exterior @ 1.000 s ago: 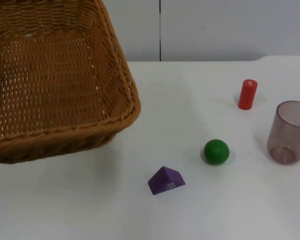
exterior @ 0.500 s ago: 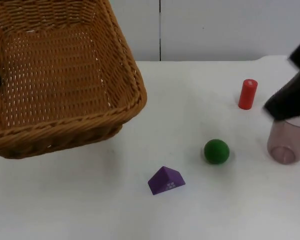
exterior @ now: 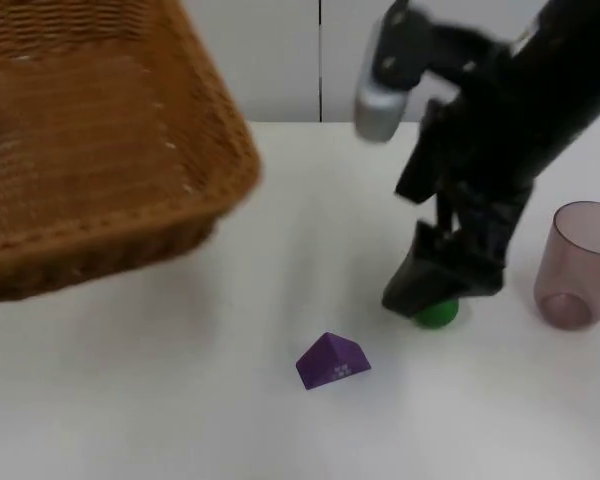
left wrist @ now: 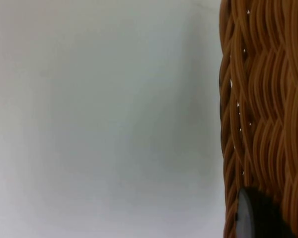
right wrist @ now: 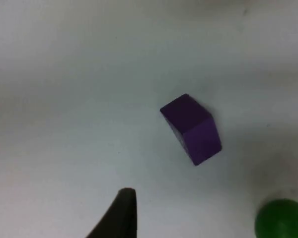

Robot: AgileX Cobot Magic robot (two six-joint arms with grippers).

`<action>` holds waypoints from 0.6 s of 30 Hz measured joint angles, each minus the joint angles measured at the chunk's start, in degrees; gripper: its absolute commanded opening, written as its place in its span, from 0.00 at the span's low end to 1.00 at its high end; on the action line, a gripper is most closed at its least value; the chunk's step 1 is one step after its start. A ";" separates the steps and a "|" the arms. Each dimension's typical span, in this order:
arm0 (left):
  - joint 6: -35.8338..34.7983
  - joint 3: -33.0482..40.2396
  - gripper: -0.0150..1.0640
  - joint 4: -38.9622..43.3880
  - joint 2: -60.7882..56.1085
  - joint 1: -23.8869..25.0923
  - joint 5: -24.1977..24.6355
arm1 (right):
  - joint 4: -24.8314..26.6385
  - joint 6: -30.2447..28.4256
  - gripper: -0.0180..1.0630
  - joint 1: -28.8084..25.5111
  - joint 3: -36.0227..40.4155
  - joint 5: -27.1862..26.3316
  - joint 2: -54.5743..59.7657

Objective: Pick up the basket with the left hand and place the triangular block into the basket with the right hand.

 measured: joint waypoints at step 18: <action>-0.94 0.13 0.01 0.98 0.70 3.29 0.73 | 0.01 -9.83 0.86 1.13 -9.50 3.51 19.54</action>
